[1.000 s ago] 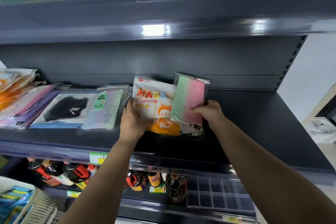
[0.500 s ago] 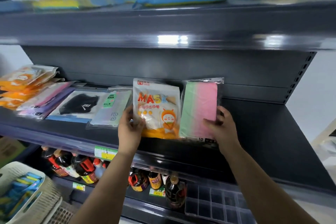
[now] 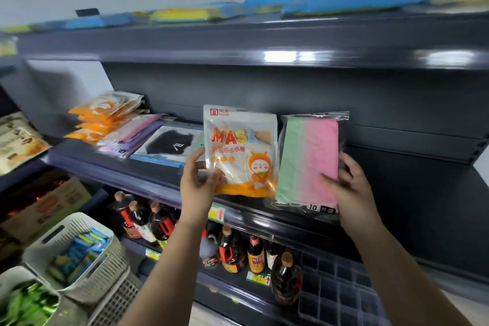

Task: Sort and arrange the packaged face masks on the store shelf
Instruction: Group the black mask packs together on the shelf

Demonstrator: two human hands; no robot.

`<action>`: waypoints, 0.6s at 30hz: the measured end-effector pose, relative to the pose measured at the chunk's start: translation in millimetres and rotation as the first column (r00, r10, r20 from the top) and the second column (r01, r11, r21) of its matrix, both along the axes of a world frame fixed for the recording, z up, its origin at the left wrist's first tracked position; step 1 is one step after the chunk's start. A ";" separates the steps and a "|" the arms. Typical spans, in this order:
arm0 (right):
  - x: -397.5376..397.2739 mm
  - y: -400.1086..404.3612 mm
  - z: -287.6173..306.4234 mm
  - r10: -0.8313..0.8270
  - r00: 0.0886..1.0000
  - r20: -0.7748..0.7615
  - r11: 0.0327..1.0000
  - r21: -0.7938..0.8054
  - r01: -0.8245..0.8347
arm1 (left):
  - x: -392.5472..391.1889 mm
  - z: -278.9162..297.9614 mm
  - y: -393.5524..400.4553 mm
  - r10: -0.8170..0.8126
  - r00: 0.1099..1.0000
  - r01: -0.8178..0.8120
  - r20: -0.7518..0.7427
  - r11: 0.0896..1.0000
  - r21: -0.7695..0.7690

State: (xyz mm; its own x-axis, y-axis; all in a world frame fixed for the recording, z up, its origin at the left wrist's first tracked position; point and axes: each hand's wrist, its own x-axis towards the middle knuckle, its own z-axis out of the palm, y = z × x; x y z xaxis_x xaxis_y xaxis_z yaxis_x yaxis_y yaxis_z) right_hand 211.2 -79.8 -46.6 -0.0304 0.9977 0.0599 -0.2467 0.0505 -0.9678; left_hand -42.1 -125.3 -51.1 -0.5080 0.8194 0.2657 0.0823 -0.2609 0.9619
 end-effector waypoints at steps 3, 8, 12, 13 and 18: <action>-28.4 -3.9 9.3 0.046 0.999 0.012 0.999 0.011 -0.046 | -28.4 4.8 -18.6 0.031 0.998 -0.031 0.049 0.999 0.013; -90.5 -18.3 17.6 0.120 0.992 -0.028 0.993 -0.005 -0.120 | -81.4 10.4 -55.6 0.108 0.994 -0.108 0.021 0.994 -0.011; -145.6 -34.2 22.7 0.189 0.981 -0.040 0.982 -0.014 -0.190 | -127.3 11.7 -85.2 0.173 0.984 -0.172 0.032 0.985 -0.036; -158.3 -38.5 23.2 0.202 0.979 -0.034 0.979 -0.011 -0.202 | -138.1 12.3 -92.6 0.182 0.982 -0.180 0.055 0.983 -0.040; -215.9 -58.2 21.3 0.250 0.968 -0.023 0.968 -0.019 -0.251 | -185.4 14.7 -123.3 0.206 0.972 -0.202 0.108 0.978 -0.052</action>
